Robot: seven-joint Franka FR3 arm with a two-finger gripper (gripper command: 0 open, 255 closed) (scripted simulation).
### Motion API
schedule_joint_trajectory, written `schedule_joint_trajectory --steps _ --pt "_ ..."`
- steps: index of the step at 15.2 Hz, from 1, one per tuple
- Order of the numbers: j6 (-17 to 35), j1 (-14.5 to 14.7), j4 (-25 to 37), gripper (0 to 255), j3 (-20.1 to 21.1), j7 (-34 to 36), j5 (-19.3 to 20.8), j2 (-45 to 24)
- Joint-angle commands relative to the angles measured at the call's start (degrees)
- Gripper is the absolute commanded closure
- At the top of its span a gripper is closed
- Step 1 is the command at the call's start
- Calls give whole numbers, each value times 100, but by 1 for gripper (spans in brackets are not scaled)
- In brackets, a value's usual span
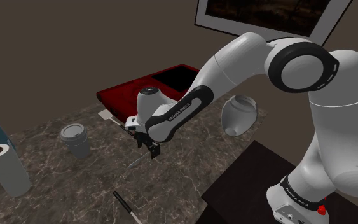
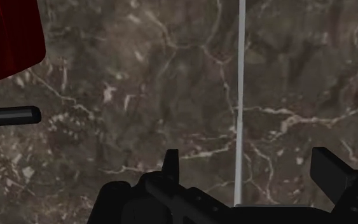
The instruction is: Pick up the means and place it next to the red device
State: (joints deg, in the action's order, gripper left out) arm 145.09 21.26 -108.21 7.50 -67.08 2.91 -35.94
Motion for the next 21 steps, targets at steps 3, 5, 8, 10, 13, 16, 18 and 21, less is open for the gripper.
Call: schedule_joint_trajectory --steps 3,5,8,10,13,16,18,21 --pt "1 0 4 0 0 0 0 -4" --pt "1 0 4 255 0 0 0 -4" --pt "1 0 4 255 0 0 0 -4" --pt "1 0 4 255 0 0 0 -4" --pt "2 1 4 255 0 0 1 -5" --pt "-149 -17 -30 255 21 -8 -22 180" --pt "-252 -28 -46 255 36 -14 -38 300" --pt "-414 -44 -57 255 56 -22 -62 473"
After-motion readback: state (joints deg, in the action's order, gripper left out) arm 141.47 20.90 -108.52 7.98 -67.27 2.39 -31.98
